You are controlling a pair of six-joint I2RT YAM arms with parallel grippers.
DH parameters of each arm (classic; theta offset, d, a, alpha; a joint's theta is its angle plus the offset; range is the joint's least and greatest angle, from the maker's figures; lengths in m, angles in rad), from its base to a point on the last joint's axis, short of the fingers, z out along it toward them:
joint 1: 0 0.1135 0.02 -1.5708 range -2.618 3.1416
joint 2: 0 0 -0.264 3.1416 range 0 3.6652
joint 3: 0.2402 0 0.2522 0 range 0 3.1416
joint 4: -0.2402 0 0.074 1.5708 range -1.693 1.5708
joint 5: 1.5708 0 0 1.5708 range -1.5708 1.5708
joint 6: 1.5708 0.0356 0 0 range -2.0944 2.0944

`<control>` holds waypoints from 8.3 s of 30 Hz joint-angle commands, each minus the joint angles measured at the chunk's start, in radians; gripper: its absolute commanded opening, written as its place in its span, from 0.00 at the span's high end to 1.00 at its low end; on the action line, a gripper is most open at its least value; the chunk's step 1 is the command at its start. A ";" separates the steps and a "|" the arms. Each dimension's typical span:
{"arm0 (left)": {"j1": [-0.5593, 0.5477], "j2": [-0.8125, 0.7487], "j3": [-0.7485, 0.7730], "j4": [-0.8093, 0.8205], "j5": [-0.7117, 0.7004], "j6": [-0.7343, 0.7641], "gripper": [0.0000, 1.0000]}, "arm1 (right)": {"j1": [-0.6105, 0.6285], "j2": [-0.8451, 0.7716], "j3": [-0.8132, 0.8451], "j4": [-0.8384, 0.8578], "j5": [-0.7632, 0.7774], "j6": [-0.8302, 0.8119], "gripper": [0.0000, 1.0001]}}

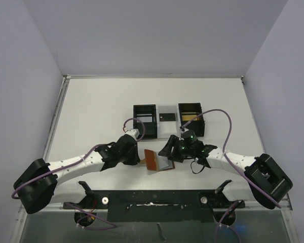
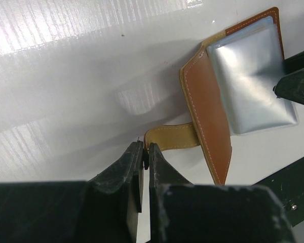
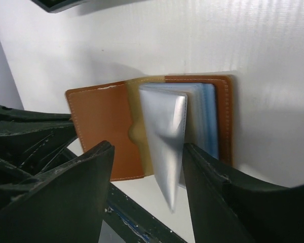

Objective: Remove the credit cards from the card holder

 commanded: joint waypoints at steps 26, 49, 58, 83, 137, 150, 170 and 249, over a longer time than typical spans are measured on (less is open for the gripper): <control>0.017 -0.115 0.027 -0.105 -0.095 -0.110 0.66 | 0.112 0.383 0.233 0.237 -0.180 -0.005 0.29; 0.013 -0.130 -0.036 0.279 0.231 -0.143 0.97 | 0.088 0.326 0.144 0.254 -0.059 0.082 0.49; -0.042 -0.105 -0.076 0.291 0.133 -0.164 0.94 | 0.073 0.321 0.153 0.240 -0.054 0.083 0.49; -0.082 0.072 -0.106 0.387 -0.028 -0.170 0.98 | 0.064 0.090 0.339 -0.362 0.192 -0.124 0.47; -0.082 0.076 -0.082 0.363 0.020 -0.141 0.99 | 0.180 0.176 0.335 -0.492 0.343 -0.033 0.48; -0.082 0.088 -0.087 0.379 0.050 -0.138 0.99 | 0.192 0.194 0.338 -0.379 0.267 -0.054 0.59; -0.082 0.093 -0.096 0.399 0.055 -0.143 0.99 | 0.177 0.134 0.345 -0.272 0.168 -0.086 0.58; -0.072 -0.545 -0.340 -0.263 -0.442 -0.736 1.00 | 0.298 0.532 0.427 0.432 -0.509 0.032 0.65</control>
